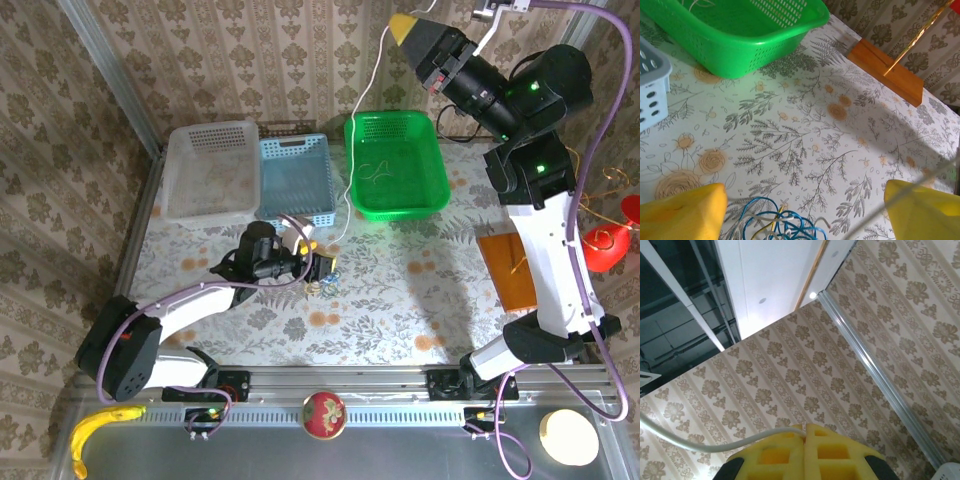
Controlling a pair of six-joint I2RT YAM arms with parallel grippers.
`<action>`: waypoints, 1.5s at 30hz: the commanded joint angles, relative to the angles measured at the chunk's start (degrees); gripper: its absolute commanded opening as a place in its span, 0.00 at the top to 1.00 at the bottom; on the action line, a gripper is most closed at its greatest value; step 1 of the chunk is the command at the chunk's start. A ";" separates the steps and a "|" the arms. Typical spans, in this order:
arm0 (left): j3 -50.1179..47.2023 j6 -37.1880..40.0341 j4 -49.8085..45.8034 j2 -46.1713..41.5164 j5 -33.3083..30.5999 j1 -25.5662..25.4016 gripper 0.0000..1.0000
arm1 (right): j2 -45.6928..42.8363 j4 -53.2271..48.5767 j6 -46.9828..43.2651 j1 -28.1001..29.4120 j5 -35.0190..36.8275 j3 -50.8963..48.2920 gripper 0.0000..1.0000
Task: Untangle the cables
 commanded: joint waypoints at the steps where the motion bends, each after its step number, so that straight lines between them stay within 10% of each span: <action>1: 2.38 2.85 -2.88 1.20 1.08 0.63 0.17 | -0.32 0.10 -1.89 1.19 -1.14 3.63 1.00; 17: 3.35 -3.44 11.66 13.96 2.94 -0.96 0.36 | 5.02 -2.85 -1.56 4.01 0.07 14.24 1.00; 45: -1.78 -2.80 7.76 -0.18 -5.03 -3.59 0.22 | 4.65 -4.70 -4.97 7.13 1.43 14.21 1.00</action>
